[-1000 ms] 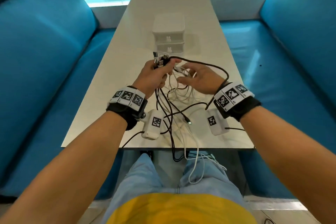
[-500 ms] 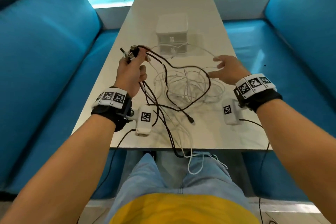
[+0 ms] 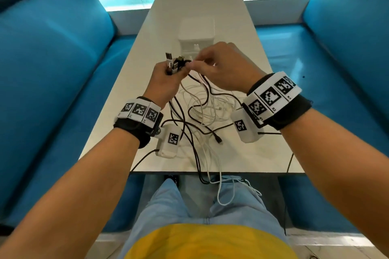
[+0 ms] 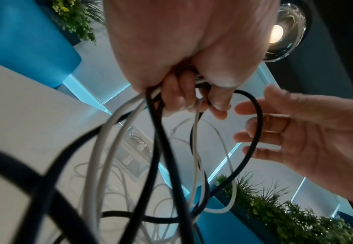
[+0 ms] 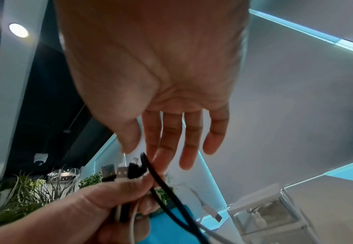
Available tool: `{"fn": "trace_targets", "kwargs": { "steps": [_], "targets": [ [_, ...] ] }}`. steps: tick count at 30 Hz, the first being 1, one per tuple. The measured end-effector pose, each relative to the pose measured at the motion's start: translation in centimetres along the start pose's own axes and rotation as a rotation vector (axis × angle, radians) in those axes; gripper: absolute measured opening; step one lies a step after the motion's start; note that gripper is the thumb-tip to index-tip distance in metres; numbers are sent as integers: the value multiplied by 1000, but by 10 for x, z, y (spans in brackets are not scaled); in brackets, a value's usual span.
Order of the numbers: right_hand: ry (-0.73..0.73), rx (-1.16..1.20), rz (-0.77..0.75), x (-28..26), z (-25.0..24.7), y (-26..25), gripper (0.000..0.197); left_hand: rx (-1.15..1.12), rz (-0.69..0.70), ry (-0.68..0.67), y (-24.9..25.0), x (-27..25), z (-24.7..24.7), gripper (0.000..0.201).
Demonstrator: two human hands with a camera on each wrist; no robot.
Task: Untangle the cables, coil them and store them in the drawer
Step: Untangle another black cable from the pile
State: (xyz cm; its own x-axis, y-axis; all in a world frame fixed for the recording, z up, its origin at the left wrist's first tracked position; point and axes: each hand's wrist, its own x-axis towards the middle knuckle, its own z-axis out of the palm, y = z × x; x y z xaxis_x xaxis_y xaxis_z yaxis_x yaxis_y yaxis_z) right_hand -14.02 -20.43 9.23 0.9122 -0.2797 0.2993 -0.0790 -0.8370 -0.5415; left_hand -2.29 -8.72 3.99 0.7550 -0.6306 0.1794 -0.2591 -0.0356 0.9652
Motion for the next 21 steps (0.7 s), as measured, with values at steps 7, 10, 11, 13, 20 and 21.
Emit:
{"fn": "trace_targets", "kwargs": {
  "steps": [7,10,11,13,20,21],
  "targets": [
    [218,95,-30,-4,-1,3,20,105,-25,-85,-12,3,7,13],
    [371,157,-17,-6,-9,8,18,114,-45,-146,-11,3,9,3],
    [418,154,5,-9,-11,12,18,134,-47,-168,-9,5,9,3],
    [511,157,51,-14,-12,20,20,274,-32,-231,-6,9,10,7],
    [595,-34,331,-17,-37,43,21,521,-84,-242,-15,13,3,38],
    [541,-97,376,-18,-38,45,22,493,-95,-212,-15,12,2,36]
  ]
}}
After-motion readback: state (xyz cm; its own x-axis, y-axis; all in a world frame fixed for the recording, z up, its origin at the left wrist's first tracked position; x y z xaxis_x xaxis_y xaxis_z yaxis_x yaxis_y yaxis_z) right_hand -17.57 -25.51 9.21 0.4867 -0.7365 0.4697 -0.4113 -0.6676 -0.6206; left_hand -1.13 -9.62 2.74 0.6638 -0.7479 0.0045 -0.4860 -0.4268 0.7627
